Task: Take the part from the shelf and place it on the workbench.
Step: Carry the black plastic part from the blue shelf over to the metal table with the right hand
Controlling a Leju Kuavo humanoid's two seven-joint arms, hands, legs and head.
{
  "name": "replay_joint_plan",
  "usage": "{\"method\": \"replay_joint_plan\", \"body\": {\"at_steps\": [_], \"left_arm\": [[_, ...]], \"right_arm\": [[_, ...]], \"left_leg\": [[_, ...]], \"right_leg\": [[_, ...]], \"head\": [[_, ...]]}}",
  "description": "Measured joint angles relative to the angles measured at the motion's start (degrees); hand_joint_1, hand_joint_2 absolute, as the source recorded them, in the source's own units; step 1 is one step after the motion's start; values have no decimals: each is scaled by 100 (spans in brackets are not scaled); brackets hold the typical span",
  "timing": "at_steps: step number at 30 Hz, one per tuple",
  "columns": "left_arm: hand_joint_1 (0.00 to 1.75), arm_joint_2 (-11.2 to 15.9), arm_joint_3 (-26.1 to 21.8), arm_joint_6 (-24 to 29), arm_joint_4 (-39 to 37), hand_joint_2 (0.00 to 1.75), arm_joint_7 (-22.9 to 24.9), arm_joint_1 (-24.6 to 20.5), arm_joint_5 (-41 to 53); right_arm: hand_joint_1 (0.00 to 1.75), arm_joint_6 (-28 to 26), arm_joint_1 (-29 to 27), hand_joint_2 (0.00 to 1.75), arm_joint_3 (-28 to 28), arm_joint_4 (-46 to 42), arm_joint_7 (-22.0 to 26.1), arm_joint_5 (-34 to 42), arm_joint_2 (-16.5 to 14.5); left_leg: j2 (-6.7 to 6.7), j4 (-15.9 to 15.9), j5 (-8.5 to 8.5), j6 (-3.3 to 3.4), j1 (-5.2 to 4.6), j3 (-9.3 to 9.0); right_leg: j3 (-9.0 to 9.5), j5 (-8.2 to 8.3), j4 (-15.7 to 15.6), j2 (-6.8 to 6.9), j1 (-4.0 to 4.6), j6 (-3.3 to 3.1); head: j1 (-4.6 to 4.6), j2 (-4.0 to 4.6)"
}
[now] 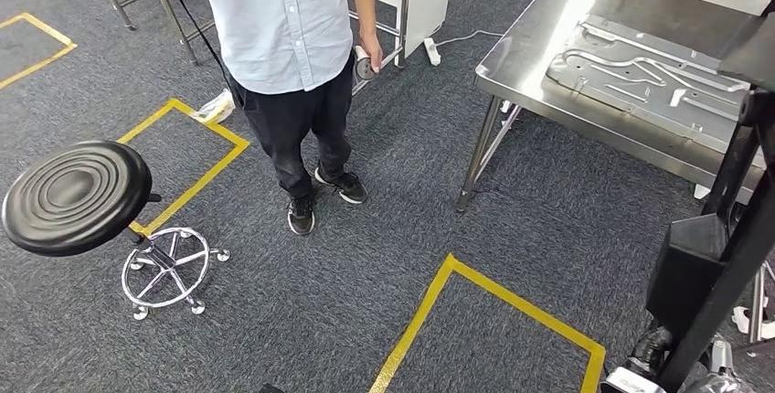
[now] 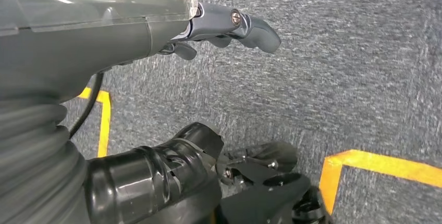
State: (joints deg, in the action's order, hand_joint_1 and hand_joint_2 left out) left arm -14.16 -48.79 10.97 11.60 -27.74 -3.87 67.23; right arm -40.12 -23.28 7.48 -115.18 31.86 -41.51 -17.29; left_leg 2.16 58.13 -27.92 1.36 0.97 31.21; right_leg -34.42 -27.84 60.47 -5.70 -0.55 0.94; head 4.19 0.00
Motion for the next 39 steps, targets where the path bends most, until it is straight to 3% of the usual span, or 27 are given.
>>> {"method": "replay_joint_plan", "body": {"at_steps": [2, 3, 5, 6, 7, 9, 11, 13, 14, 16, 18, 20, 21, 22, 24, 25, 27, 29, 31, 33, 35, 36, 37, 39], "left_arm": [[0, -1, -3, -3, 1, 175, -2, -5, -3], [0, 0, -5, -6, 1, 175, -2, 0, -10], [0, 4, -13, -14, 1, 175, -2, 12, -29], [0, 5, -16, -17, 0, 175, -2, 15, -37], [0, 5, -17, -20, 0, 175, -2, 15, -39], [0, 4, -17, -21, 0, 175, -2, 11, -42], [0, 5, -20, -21, 0, 175, -2, 3, -43], [0, 6, -25, -21, 1, 175, -2, -14, -43], [0, 6, -27, -23, 1, 175, -1, -25, -43], [0, 5, -30, -37, -1, 175, 7, -39, -42], [0, 5, -32, -63, -2, 175, 20, -33, -39], [0, 6, -37, -84, -2, 175, 33, -11, -38], [0, 7, -41, -89, -2, 175, 37, -1, -38], [0, 7, -46, -90, -2, 175, 39, 6, -40], [0, 10, -61, -90, -1, 175, 40, 7, -43], [0, 14, -70, -88, -1, 175, 42, 5, -43], [0, 20, -84, -89, 0, 175, 46, -1, -42], [0, 16, -89, -89, -1, 175, 52, -12, -39], [0, 11, -92, -90, -1, 175, 43, -17, -38], [0, 8, -95, -98, -1, 175, 13, -14, -37], [0, 9, -98, -108, -1, 175, -14, 0, -38], [0, 9, -100, -111, -1, 175, -23, 6, -39], [0, 8, -102, -115, -1, 175, -32, 9, -40], [0, 3, -102, -121, -2, 175, -43, 7, -42]], "right_arm": [[175, -1, 24, 175, -1, 5, -7, 0, 19], [175, -1, 38, 175, -2, 11, -11, 0, 27], [175, 1, 44, 175, -2, 30, -26, 0, 46], [175, 1, 41, 175, -2, 37, -32, 0, 54], [175, 2, 41, 175, -2, 43, -38, 0, 60], [175, 2, 47, 175, -3, 48, -41, 0, 64], [175, 2, 57, 175, -4, 52, -43, 0, 66], [175, 1, 55, 175, -4, 53, -45, 0, 69], [175, 1, 50, 175, -4, 52, -47, 0, 70], [175, -1, 57, 175, -6, 50, -52, -2, 71], [175, -1, 78, 175, -13, 54, -60, -4, 74], [175, -1, 85, 175, -17, 68, -71, -4, 78], [175, -1, 84, 175, -17, 75, -77, -5, 80], [175, -1, 83, 175, -17, 81, -82, -8, 82], [175, -1, 84, 175, -17, 85, -89, -17, 86], [175, -1, 87, 175, -18, 86, -90, -22, 89], [175, 1, 89, 175, -21, 91, -92, -31, 92], [175, 1, 75, 175, -26, 93, -93, -39, 95], [175, -1, 61, 175, -27, 93, -93, -41, 103], [175, -3, 69, 175, -29, 97, -93, -43, 111], [175, -3, 74, 175, -31, 105, -94, -43, 120], [175, -3, 70, 175, -31, 112, -96, -43, 127], [175, -3, 67, 175, -31, 119, -97, -43, 134], [175, -3, 68, 175, -31, 126, -99, -44, 145]], "left_leg": [[-146, -52, 20, 50, 12, -33], [-221, -56, 12, 60, 11, -38], [-377, -53, -16, 56, 10, -52], [-451, -53, -34, 45, 12, -68], [-520, -52, -57, 29, 14, -95], [-643, -52, -114, -26, 5, -162], [-740, -55, -167, -94, -21, -213], [-841, -73, -199, -158, -34, -280], [-827, -60, -227, -191, -23, -304], [-616, 198, -417, -235, 0, -218], [-349, 886, -769, -245, 10, 125], [-276, 1534, -949, -237, 9, 495], [-267, 1599, -873, -224, 8, 570], [-251, 1440, -689, -203, 7, 540], [-76, 691, -232, -136, 2, 265], [32, 353, -89, -112, 0, 139], [150, 52, -26, -84, -21, 33], [41, -5, 3, -50, -27, 2], [-86, -80, 52, 24, 1, -36], [-227, -116, 69, 76, 12, -49], [-376, -115, 54, 82, 10, -52], [-453, -113, 42, 74, 10, -59], [-525, -112, 27, 57, 12, -72], [-656, -106, -16, 7, 12, -122]], "right_leg": [[-249, -281, 505, 343, 0, 51], [-440, -452, 869, 448, -10, 78], [-723, -593, 1382, 519, -46, 125], [-711, -499, 1340, 542, -63, 140], [-579, -316, 1079, 589, -76, 148], [-167, 27, 297, 810, -63, 130], [38, 117, -102, 944, -23, 69], [34, 98, -120, 845, 1, -6], [41, 101, -134, 783, -8, -43], [61, 117, -168, 668, -36, -122], [69, 119, -178, 555, -36, -173], [74, 112, -171, 410, -12, -192], [83, 110, -168, 329, -1, -195], [97, 107, -166, 246, 7, -195], [123, 100, -161, 101, 17, -188], [123, 96, -152, 33, 21, -170], [95, 99, -149, -78, 2, -104], [69, 112, -160, -148, -20, -26], [-35, -12, 33, 94, -8, 28], [-337, -345, 637, 423, -13, 76], [-672, -590, 1286, 505, -49, 133], [-726, -567, 1381, 522, -70, 157], [-659, -437, 1245, 551, -89, 175], [-253, -70, 475, 740, -108, 182]], "head": [[21, 0], [30, 0], [31, 0], [31, 0], [31, 0], [32, 0], [28, 0], [25, 0], [25, 0], [22, 0], [17, 0], [16, 0], [16, 0], [15, 0], [18, 0], [19, 0], [20, 0], [17, 0], [30, 0], [44, 0], [46, 0], [45, 0], [46, 0], [46, 0]]}}
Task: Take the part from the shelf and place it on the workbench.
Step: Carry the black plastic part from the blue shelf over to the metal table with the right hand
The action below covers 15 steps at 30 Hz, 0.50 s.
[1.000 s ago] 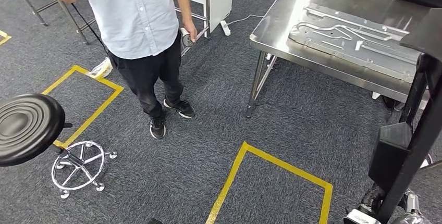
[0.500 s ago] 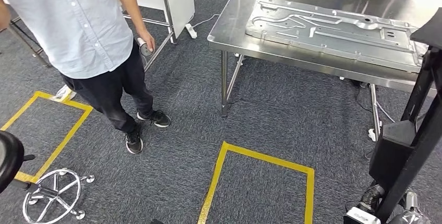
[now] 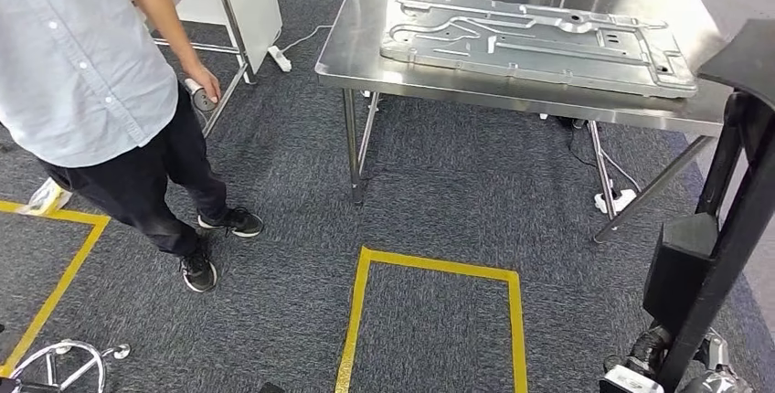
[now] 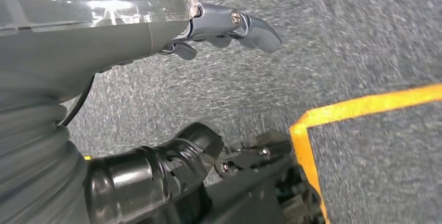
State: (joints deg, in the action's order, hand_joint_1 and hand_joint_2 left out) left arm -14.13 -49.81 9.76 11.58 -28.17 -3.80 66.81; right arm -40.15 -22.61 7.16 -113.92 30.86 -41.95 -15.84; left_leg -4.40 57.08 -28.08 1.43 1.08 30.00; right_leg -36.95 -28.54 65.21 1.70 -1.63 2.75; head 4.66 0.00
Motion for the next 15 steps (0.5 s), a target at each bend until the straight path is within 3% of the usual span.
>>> {"method": "replay_joint_plan", "body": {"at_steps": [2, 3, 5, 6, 8, 9, 11, 12, 13, 15], "left_arm": [[0, -1, -1, 0, 0, 175, -7, -5, -1], [0, 0, -2, 1, 0, 175, -9, -10, -2], [0, 1, -2, 1, 0, 175, -11, -26, -2], [0, 1, -2, 1, 0, 175, -11, -36, -2], [0, 2, -3, -8, 0, 175, -12, -41, -1], [0, 2, -4, -19, 0, 175, -12, -37, 1], [0, 3, -4, -56, 0, 175, -11, -16, 8], [0, 4, -4, -77, 0, 175, -13, -4, 11], [0, 5, -4, -91, 0, 175, -15, 7, 15], [0, 9, -4, -105, 0, 175, -30, 16, 30]], "right_arm": [[175, 0, 4, 175, -3, -1, -1, -3, 4], [175, 0, 5, 175, -5, -1, -2, -6, 5], [175, 0, -2, 175, -7, -2, -4, -13, 7], [175, -1, -6, 175, -7, -2, -8, -17, 8], [175, -1, 3, 175, -13, -2, -14, -46, 6], [175, -1, 10, 175, -20, -1, -14, -75, 4], [175, 0, 24, 175, -32, 1, -4, -131, 2], [175, 0, 25, 175, -37, 3, -1, -139, 2], [175, 1, 26, 175, -45, 10, -4, -121, 2], [175, 3, 33, 175, -78, 31, -9, -40, 2]], "left_leg": [[-100, 10, -60, -76, -25, -45], [-143, 9, -84, -115, -39, -67], [-221, -2, -116, -186, -37, -123], [-173, 32, -157, -220, -24, -135], [93, 395, -400, -264, 2, 7], [252, 747, -589, -274, 9, 174], [377, 1512, -885, -276, 9, 578], [388, 1696, -886, -272, 9, 698], [390, 1664, -770, -260, 9, 721], [407, 992, -316, -210, 5, 478]], "right_leg": [[314, 172, -583, 170, 24, -43], [358, 167, -670, 192, 43, -73], [361, 162, -668, 68, 52, -144], [370, 171, -683, 17, 44, -181], [392, 195, -715, -65, 19, -264], [391, 196, -717, -96, 27, -290], [390, 185, -707, -176, 52, -325], [394, 176, -699, -217, 65, -333], [400, 166, -686, -257, 75, -336], [416, 136, -658, -321, 85, -324]], "head": [[-3, 0], [-5, 0], [-9, 0], [-8, 0], [-12, 0], [-13, 0], [-15, 0], [-15, 0], [-15, 0], [-15, 0]]}}
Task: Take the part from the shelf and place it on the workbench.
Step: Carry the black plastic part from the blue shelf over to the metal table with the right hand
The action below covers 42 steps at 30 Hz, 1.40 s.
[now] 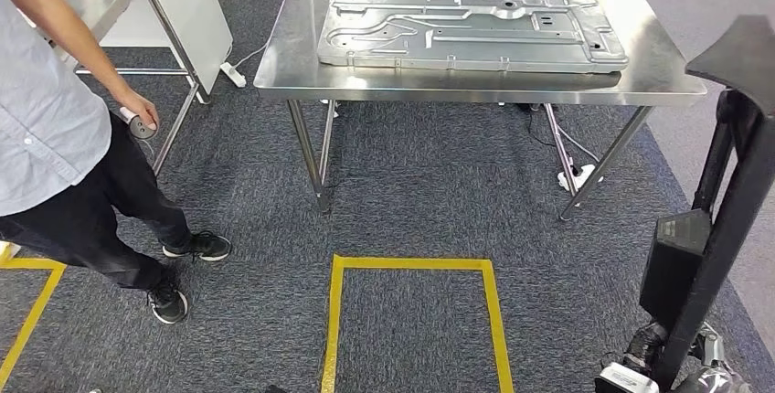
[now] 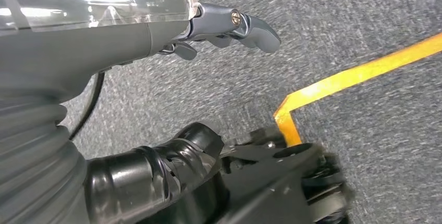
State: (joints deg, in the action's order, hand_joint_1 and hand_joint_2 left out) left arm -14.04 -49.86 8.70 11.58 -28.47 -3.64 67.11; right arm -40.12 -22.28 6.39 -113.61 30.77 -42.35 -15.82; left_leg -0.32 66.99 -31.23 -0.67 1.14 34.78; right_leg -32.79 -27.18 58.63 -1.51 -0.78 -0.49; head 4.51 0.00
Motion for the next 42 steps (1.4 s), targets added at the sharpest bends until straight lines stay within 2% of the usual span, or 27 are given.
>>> {"method": "replay_joint_plan", "body": {"at_steps": [2, 3, 7, 9, 11, 12, 13, 14, 15, 17, 18, 21, 23, 24, 26, 27, 28, 29, 30, 31, 32, 33, 35, 37, 38, 40, 42], "left_arm": [[0, 5, 0, -16, 0, 175, -18, -10, 22], [0, 7, 0, -30, 0, 175, -25, -16, 32], [0, 7, 0, -72, 0, 175, -32, -23, 37], [0, 5, 0, -74, 0, 175, -30, -24, 37], [0, 6, 0, -73, 0, 175, -25, -19, 37], [0, 7, 0, -73, 0, 175, -21, -15, 37], [0, 8, 0, -73, 0, 175, -18, -11, 37], [0, 9, 0, -74, 0, 175, -16, -9, 37], [0, 9, 0, -74, 0, 175, -15, -9, 37], [0, 12, -1, -75, 0, 175, -14, -11, 37], [0, 13, -2, -76, 0, 175, -14, -15, 37], [0, 16, -2, -81, 0, 175, -14, -23, 44], [0, 16, -1, -80, 0, 175, -17, -24, 52], [0, 16, 0, -80, 0, 175, -19, -26, 56], [0, 16, 0, -81, 0, 175, -20, -20, 60], [0, 16, 0, -82, 0, 175, -19, -11, 64], [0, 16, 0, -83, 0, 175, -17, 0, 68], [0, 16, 0, -82, 0, 175, -17, 8, 73], [0, 17, 0, -82, 0, 175, -16, 14, 76], [0, 18, 0, -81, 0, 175, -16, 15, 79], [0, 21, 0, -82, 0, 175, -16, 12, 83], [0, 23, 0, -84, 0, 175, -17, 4, 86], [0, 27, 0, -93, 0, 175, -18, -6, 89], [0, 27, 0, -99, 0, 175, -19, 0, 92], [0, 28, 0, -99, 0, 175, -19, 3, 93], [0, 29, 0, -99, 0, 175, -22, -3, 95], [0, 29, 0, -99, 0, 175, -25, -9, 97]], "right_arm": [[175, 2, 17, 175, -23, 15, 33, 50, -7], [175, 2, 25, 175, -26, 18, 57, 47, -14], [175, 2, 37, 175, -27, 20, 93, 28, -34], [175, 2, 55, 175, -27, 22, 116, 47, -36], [175, 2, 70, 175, -27, 42, 132, 78, -37], [175, 2, 71, 175, -27, 58, 132, 94, -37], [175, 2, 71, 175, -27, 73, 131, 108, -37], [175, 2, 72, 175, -27, 85, 130, 123, -37], [175, 2, 76, 175, -28, 92, 129, 133, -37], [175, 2, 95, 175, -33, 103, 129, 142, -37], [175, 2, 101, 175, -35, 106, 128, 145, -37], [175, 2, 104, 175, -41, 110, 120, 162, -38], [175, 2, 106, 175, -46, 110, 110, 173, -39], [175, 2, 108, 175, -51, 110, 107, 177, -40], [175, 2, 109, 175, -58, 112, 100, 182, -41], [175, 2, 108, 175, -59, 113, 96, 187, -42], [175, 2, 107, 175, -60, 115, 88, 193, -42], [175, 2, 107, 175, -61, 116, 80, 201, -42], [175, 2, 107, 175, -62, 117, 73, 211, -42], [175, 2, 107, 175, -66, 118, 66, 219, -42], [175, 2, 109, 175, -72, 118, 62, 226, -41], [175, 2, 110, 175, -80, 118, 60, 234, -40], [175, 2, 108, 175, -104, 120, 53, 252, -39], [175, 2, 109, 175, -120, 123, 44, 268, -39], [175, 2, 113, 175, -121, 126, 42, 274, -38], [175, 2, 122, 175, -122, 127, 41, 283, -36], [175, 2, 123, 175, -123, 131, 39, 300, -33]], "left_leg": [[34, -660, 280, 57, -26, -251], [47, -797, 308, 80, -43, -296], [29, -913, 357, 203, -41, -347], [3, -962, 389, 260, -22, -377], [-21, -961, 379, 277, -24, -379], [-30, -957, 368, 276, -25, -384], [-35, -951, 354, 269, -24, -393], [-36, -941, 333, 254, -20, -409], [-36, -925, 306, 234, -16, -430], [-36, -892, 242, 169, -20, -449], [-38, -883, 219, 133, -29, -451], [-50, -900, 177, 37, -48, -486], [-40, -713, 53, -12, -35, -444], [-31, -448, -83, -28, -30, -325], [-22, 318, -402, -36, -29, 89], [-22, 639, -482, -31, -30, 293], [-22, 787, -452, -18, -32, 419], [-21, 722, -312, 5, -38, 443], [-18, 453, -81, 40, -48, 365], [-10, 53, 170, 89, -67, 219], [-4, -313, 341, 137, -89, 73], [-2, -581, 433, 175, -112, -40], [-7, -793, 419, 231, -144, -129], [-7, -898, 434, 289, -131, -224], [-6, -943, 445, 316, -118, -285], [-9, -985, 439, 346, -103, -365], [-10, -985, 401, 349, -100, -392]], "right_leg": [[1, -35, 35, -41, 19, 46], [-1, -44, 41, -51, 20, 79], [-25, -114, 106, -17, 3, 219], [-246, -386, 577, 54, -9, 263], [-618, -698, 1290, 83, -16, 298], [-747, -737, 1516, 87, -26, 314], [-784, -667, 1549, 92, -39, 327], [-700, -484, 1347, 102, -57, 338], [-530, -252, 986, 122, -75, 345], [-200, -2, 314, 180, -72, 323], [-129, 9, 159, 194, -59, 293], [-98, -41, 90, 160, -39, 169], [-43, -52, 56, 142, -50, 87], [-11, -61, 41, 140, -50, 51], [25, -95, 38, 140, -23, -5], [43, -112, 39, 131, -5, -23], [67, -133, 40, 117, 12, -35], [99, -155, 41, 100, 27, -41], [139, -180, 41, 84, 41, -40], [177, -209, 41, 73, 49, -37], [206, -244, 46, 64, 67, -21], [226, -275, 40, 58, 71, 4], [276, -270, 45, 55, 72, 77], [309, -240, 99, 68, 55, 136], [275, -282, 199, 79, 50, 160], [43, -560, 646, 97, 26, 199], [-363, -852, 1279, 102, -1, 246]], "head": [[1, 0], [2, 0], [5, 0], [10, 0], [11, 0], [11, 0], [10, 0], [10, 0], [11, 0], [11, 0], [8, 0], [0, 0], [-2, 0], [-4, 0], [-10, 0], [-9, 0], [-9, 0], [-9, 0], [-9, 0], [-9, 0], [-7, 0], [-6, 0], [-5, 0], [-5, 0], [-3, 0], [-1, 0], [-1, 0]]}}
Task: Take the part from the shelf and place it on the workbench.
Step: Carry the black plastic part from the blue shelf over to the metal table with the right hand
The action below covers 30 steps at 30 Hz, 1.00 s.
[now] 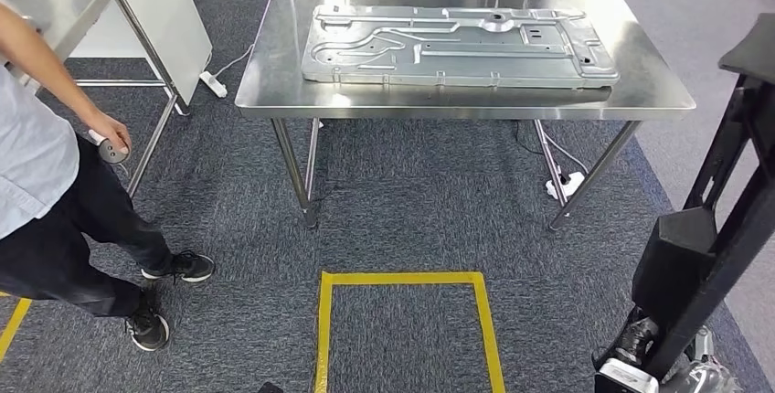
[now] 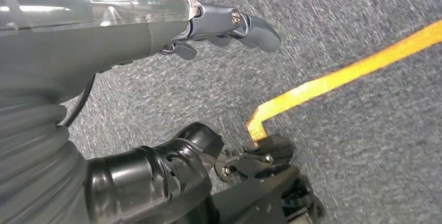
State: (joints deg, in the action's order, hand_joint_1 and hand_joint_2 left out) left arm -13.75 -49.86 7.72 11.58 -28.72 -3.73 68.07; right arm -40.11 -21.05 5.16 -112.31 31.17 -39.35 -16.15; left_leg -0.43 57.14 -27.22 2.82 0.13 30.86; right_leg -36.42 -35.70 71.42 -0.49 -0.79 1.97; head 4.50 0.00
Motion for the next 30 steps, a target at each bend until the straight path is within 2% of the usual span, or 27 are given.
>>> {"method": "replay_joint_plan", "body": {"at_steps": [1, 2, 3, 4, 5, 6, 7, 9, 11, 12, 13, 15, 16, 17, 18, 20, 21, 23, 24, 26, 28, 30], "left_arm": [[0, 0, 0, 1, 0, 175, 0, 4, 1], [0, 0, 0, 3, 0, 175, 0, 11, 2], [0, -2, 0, 7, 0, 175, 0, 18, 3], [0, -5, 0, 11, 0, 175, -1, 22, 6], [0, -8, 0, 15, 0, 175, -2, 21, 10], [0, -11, 1, 19, 0, 175, -4, 15, 16], [0, -11, 1, 20, 0, 175, -6, 8, 25], [0, -11, 2, 21, 0, 175, -4, 1, 38], [0, -11, 2, 21, 0, 175, -2, -1, 44], [0, -11, 2, 20, 0, 175, -2, -7, 44], [0, -11, 2, 20, 0, 175, -2, -12, 45], [0, -11, 3, 20, 0, 175, -3, -12, 45], [0, -11, 3, 20, 0, 175, -2, -3, 45], [0, -11, 3, 21, 0, 175, -1, 7, 45], [0, -11, 3, 21, 0, 175, 3, 16, 46], [0, -4, 2, 22, 0, 175, 9, 23, 50], [0, 4, 2, 22, 0, 175, 10, 20, 51], [0, 19, 3, 22, 0, 175, 11, 14, 53], [0, 21, 4, 21, 0, 175, 11, 19, 54], [0, 15, 4, 20, 0, 175, 11, 36, 54], [0, 8, 4, 20, 0, 175, 11, 16, 54], [0, 7, 4, 20, 0, 175, 11, -9, 55]], "right_arm": [[175, 0, -2, 175, 0, 2, -3, 11, 2], [175, 0, -3, 175, 0, 4, -7, 24, 4], [175, 0, -3, 175, 0, 5, -11, 33, 5], [175, 0, -2, 175, 0, 5, -15, 39, 9], [175, 1, 1, 175, -1, 9, -20, 41, 15], [175, 1, 6, 175, -1, 13, -22, 34, 22], [175, 1, 6, 175, -2, 18, -25, 26, 30], [175, 1, 1, 175, -2, 25, -29, -11, 40], [175, 0, -1, 175, -2, 28, -30, -60, 44], [175, 0, 6, 175, -3, 27, -28, -82, 44], [175, 1, 10, 175, -3, 27, -25, -99, 44], [175, 1, 15, 175, -4, 27, -19, -127, 44], [175, 1, 14, 175, -4, 27, -15, -140, 44], [175, 0, 14, 175, -4, 27, -10, -150, 44], [175, 0, 14, 175, -4, 27, -7, -157, 44], [175, 0, 16, 175, -4, 25, 0, -162, 44], [175, 0, 18, 175, -4, 25, 5, -163, 45], [175, 1, 21, 175, -4, 24, 12, -165, 47], [175, 1, 20, 175, -4, 23, 14, -167, 48], [175, 1, 21, 175, -4, 11, 15, -172, 51], [175, 1, 40, 175, -4, -2, 20, -171, 56], [175, 0, 46, 175, -4, -6, 31, -163, 59]], "left_leg": [[-1, 2, -25, -12, 4, -23], [-1, 4, -56, -28, 12, -58], [-1, 6, -93, -53, 25, -110], [-1, 8, -138, -83, 39, -166], [-1, 13, -181, -118, 47, -221], [-2, 17, -217, -156, 50, -253], [-5, 22, -249, -197, 48, -269], [-10, 38, -277, -274, 39, -301], [-7, 165, -332, -327, 48, -294], [-4, 364, -414, -342, 55, -199], [0, 671, -538, -354, 58, -30], [3, 1413, -812, -365, 58, 440], [3, 1651, -859, -360, 56, 633], [3, 1702, -788, -342, 51, 742], [4, 1539, -593, -304, 38, 747], [6, 858, -88, -169, -14, 554], [8, 574, -6, -99, -52, 465], [26, 291, -27, -7, -113, 356], [35, 215, -43, 13, -125, 315], [36, 61, 80, 35, -91, 158], [25, -10, 97, 44, -51, 30], [23, -15, 55, 50, -44, -7]], "right_leg": [[-144, -22, 169, 5, -20, 28], [-195, 74, 147, 11, -40, 53], [-135, 290, -87, 21, -61, 75], [-8, 558, -462, 36, -84, 101], [113, 729, -798, 54, -84, 114], [199, 819, -1048, 74, -72, 92], [236, 844, -1168, 85, -55, 49], [252, 804, -1181, 77, -31, -86], [327, 797, -1209, 55, -41, -180], [372, 782, -1221, 50, -42, -218], [410, 760, -1232, 52, -38, -253], [461, 706, -1234, 46, -10, -304], [491, 676, -1234, 34, 9, -317], [532, 642, -1234, 19, 30, -325], [587, 604, -1235, 4, 52, -327], [704, 524, -1240, -12, 90, -324], [740, 488, -1245, -18, 93, -309], [781, 449, -1242, -21, 75, -252], [810, 460, -1227, -22, 68, -217], [860, 445, -1138, -13, 69, -168], [696, 248, -807, -5, 55, -111], [281, -58, -162, 2, 15, -44]], "head": [[-1, 0], [-1, 0], [0, 0], [1, 0], [4, 0], [7, 0], [10, 0], [12, 0], [9, 0], [5, 0], [2, 0], [-3, 0], [-3, 0], [-3, 0], [-3, 0], [4, 0], [12, 0], [19, 0], [16, 0], [16, 0], [21, 0], [23, 0]]}}
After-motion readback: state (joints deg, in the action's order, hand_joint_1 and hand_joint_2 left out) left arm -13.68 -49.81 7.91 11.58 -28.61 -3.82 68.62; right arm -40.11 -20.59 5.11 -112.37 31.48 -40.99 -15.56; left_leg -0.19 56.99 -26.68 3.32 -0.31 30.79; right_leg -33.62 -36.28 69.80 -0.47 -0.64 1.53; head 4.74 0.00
